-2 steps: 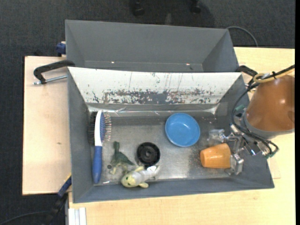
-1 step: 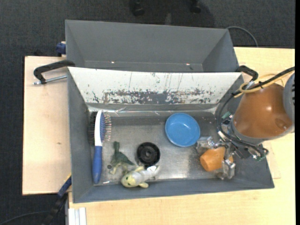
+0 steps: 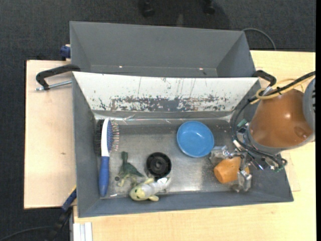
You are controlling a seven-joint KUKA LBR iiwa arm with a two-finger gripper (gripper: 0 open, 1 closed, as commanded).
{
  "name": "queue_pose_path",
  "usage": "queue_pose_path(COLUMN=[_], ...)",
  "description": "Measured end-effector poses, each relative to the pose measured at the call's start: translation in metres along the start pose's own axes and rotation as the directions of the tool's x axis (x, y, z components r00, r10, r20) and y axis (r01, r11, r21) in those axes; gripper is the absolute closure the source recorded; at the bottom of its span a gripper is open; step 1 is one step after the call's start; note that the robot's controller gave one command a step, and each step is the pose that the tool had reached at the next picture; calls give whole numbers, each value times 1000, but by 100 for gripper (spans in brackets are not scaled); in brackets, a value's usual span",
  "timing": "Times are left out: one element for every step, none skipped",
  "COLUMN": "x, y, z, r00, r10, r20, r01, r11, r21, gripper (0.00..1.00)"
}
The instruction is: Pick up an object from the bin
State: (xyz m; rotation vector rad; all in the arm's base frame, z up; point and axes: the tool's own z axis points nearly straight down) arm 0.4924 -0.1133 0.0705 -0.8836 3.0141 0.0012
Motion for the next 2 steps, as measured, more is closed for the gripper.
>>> queue_pose_path(x=[0, -3], y=[0, 0], z=[0, -52], r00=[1000, 1000], r10=[-1, 1], r20=[0, 7], r01=[1, -1], r11=[1000, 1000], r21=[0, 6], gripper=[100, 100])
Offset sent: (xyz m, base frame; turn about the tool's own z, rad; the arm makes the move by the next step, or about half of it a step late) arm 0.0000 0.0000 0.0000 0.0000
